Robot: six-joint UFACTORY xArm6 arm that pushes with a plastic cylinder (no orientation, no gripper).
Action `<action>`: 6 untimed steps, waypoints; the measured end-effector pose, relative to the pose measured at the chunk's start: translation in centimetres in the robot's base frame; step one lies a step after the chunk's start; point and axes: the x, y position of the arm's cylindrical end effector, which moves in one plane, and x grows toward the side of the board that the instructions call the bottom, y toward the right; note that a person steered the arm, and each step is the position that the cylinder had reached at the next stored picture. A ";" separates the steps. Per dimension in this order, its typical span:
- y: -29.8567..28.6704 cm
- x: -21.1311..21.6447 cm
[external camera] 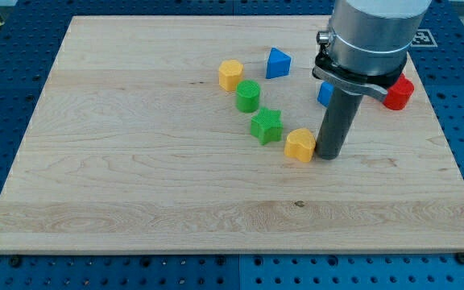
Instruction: Touch the blue cube
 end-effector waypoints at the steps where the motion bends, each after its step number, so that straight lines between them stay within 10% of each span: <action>1: 5.0 0.6; 6: 4.7 -10.6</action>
